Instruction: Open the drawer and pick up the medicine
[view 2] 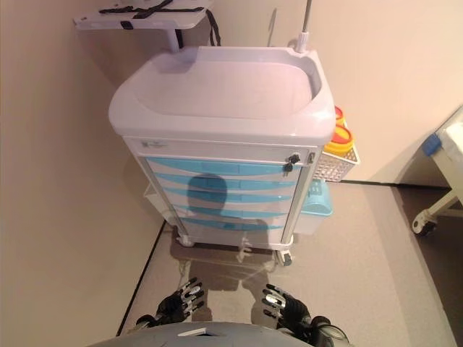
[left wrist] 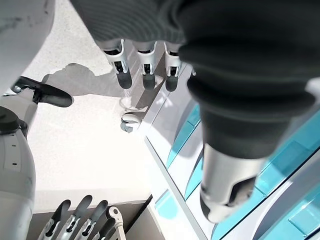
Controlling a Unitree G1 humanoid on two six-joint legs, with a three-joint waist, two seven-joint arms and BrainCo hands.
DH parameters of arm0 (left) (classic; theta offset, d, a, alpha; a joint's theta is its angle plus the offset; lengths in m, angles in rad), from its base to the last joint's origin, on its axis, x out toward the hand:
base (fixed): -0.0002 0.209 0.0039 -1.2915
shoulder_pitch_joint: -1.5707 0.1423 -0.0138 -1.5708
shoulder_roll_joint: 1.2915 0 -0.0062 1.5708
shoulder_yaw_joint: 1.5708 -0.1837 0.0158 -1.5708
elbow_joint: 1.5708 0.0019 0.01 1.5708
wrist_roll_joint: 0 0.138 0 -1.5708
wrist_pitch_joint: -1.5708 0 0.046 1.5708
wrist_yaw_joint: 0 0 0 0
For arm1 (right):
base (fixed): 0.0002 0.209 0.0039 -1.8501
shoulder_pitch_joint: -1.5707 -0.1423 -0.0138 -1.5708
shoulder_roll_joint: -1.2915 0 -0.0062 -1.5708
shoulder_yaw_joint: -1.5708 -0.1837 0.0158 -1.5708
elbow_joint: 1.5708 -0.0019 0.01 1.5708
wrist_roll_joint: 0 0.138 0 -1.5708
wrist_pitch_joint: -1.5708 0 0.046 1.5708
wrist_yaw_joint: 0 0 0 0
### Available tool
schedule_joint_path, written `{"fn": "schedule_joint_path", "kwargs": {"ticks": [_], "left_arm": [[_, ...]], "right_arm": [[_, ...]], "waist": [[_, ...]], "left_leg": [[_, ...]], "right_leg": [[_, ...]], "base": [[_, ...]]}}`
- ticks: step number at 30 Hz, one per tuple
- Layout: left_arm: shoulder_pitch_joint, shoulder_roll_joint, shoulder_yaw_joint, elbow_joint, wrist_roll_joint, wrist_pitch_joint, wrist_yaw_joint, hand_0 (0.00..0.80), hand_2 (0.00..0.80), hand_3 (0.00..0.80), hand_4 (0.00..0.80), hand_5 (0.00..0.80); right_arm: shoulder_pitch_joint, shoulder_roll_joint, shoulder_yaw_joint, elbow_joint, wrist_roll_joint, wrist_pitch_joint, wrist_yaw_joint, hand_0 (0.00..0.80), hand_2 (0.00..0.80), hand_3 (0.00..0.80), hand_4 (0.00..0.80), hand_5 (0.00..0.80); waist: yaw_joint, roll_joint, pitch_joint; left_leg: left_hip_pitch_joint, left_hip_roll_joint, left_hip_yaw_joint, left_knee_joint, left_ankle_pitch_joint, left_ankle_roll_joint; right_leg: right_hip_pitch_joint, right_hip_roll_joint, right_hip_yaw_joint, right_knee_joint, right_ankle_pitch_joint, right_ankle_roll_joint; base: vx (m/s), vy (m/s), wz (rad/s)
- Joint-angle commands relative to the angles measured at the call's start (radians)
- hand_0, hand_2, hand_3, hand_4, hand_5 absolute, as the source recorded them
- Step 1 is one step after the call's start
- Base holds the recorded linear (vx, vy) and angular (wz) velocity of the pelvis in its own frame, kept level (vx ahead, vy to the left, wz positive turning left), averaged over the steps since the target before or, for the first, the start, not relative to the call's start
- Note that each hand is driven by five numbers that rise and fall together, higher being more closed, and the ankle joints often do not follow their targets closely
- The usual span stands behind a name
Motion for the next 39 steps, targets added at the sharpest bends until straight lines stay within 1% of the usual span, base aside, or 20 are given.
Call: {"fn": "schedule_joint_path", "kwargs": {"ticks": [1,6,13,17,20,23,26,29,33,39], "left_arm": [[-0.076,-0.007,0.005,0.033,-0.008,-0.006,-0.031,0.000,0.000,0.000,0.000,0.000],[-0.069,-0.006,0.007,0.010,-0.047,0.011,-0.084,0.000,0.000,0.000,0.000,0.000],[-0.071,-0.004,0.004,0.010,-0.039,0.000,-0.056,0.000,0.000,0.000,0.000,0.000],[-0.071,-0.005,0.010,0.003,-0.030,-0.068,-0.018,0.000,0.000,0.000,0.000,0.000],[-0.068,-0.001,0.014,-0.011,-0.006,-0.122,0.036,0.000,0.000,0.000,0.000,0.000],[-0.066,-0.004,0.016,-0.013,0.008,-0.146,0.055,0.000,0.000,0.000,0.000,0.000],[-0.065,-0.007,0.015,-0.006,0.007,-0.135,0.026,0.000,0.000,0.000,0.000,0.000],[-0.059,-0.007,0.009,-0.012,-0.033,-0.070,-0.031,0.000,0.000,0.000,0.000,0.000],[-0.058,-0.009,0.004,-0.004,-0.089,-0.016,-0.080,0.000,0.000,0.000,0.000,0.000],[-0.054,-0.009,0.017,-0.002,-0.149,0.047,-0.120,0.000,0.000,0.000,0.000,0.000]], "right_arm": [[-0.073,0.035,-0.009,0.016,0.000,0.002,0.026,0.000,0.000,0.000,0.000,0.000],[-0.071,0.031,-0.013,0.011,0.004,0.005,0.028,0.000,0.000,0.000,0.000,0.000],[-0.070,0.033,-0.017,0.011,0.010,-0.009,0.023,0.000,0.000,0.000,0.000,0.000],[-0.066,0.035,-0.019,-0.001,0.021,0.000,0.020,0.000,0.000,0.000,0.000,0.000],[-0.063,0.037,-0.016,0.000,0.019,-0.004,0.023,0.000,0.000,0.000,0.000,0.000],[-0.064,0.038,-0.014,-0.003,0.020,-0.011,0.025,0.000,0.000,0.000,0.000,0.000],[-0.065,0.037,-0.014,-0.001,0.027,-0.011,0.027,0.000,0.000,0.000,0.000,0.000],[-0.063,0.035,-0.016,0.000,0.032,-0.008,0.027,0.000,0.000,0.000,0.000,0.000],[-0.062,0.034,-0.018,0.003,0.030,-0.009,0.028,0.000,0.000,0.000,0.000,0.000],[-0.059,0.032,-0.028,0.005,0.019,-0.010,0.032,0.000,0.000,0.000,0.000,0.000]], "waist": [[0.000,-0.031,0.031],[0.001,-0.030,0.037],[0.001,-0.031,0.039],[0.002,-0.032,0.038],[0.004,-0.031,0.040],[0.007,-0.033,0.043],[0.009,-0.035,0.043],[0.008,-0.034,0.044],[0.003,-0.033,0.045],[0.000,-0.031,0.048]], "left_leg": [[-0.013,-0.039,-0.046,0.022,-0.006,0.051],[-0.014,-0.038,-0.045,0.024,-0.006,0.051],[-0.012,-0.038,-0.047,0.023,-0.007,0.052],[-0.014,-0.039,-0.048,0.023,-0.008,0.051],[-0.014,-0.040,-0.050,0.024,-0.007,0.052],[-0.016,-0.041,-0.052,0.025,-0.007,0.052],[-0.015,-0.042,-0.054,0.024,-0.009,0.052],[-0.014,-0.041,-0.053,0.024,-0.009,0.053],[-0.013,-0.039,-0.049,0.024,-0.008,0.052],[-0.012,-0.037,-0.046,0.025,-0.008,0.052]], "right_leg": [[0.062,-0.040,-0.009,0.064,-0.037,0.029],[0.059,-0.041,-0.009,0.067,-0.037,0.029],[0.060,-0.041,-0.010,0.067,-0.037,0.030],[0.059,-0.043,-0.010,0.068,-0.039,0.030],[0.060,-0.043,-0.011,0.068,-0.040,0.029],[0.060,-0.043,-0.014,0.069,-0.040,0.028],[0.062,-0.043,-0.016,0.067,-0.041,0.028],[0.061,-0.042,-0.015,0.069,-0.041,0.027],[0.060,-0.043,-0.012,0.070,-0.041,0.029],[0.060,-0.043,-0.011,0.071,-0.042,0.028]], "base": [[0.000,0.000,0.00],[0.000,0.000,0.00],[0.000,0.000,0.00],[0.000,0.000,0.00],[0.000,0.000,0.00],[0.000,0.000,0.00],[0.000,0.000,0.00],[0.000,0.000,0.00],[0.000,0.000,0.00],[0.000,0.000,0.00]]}}
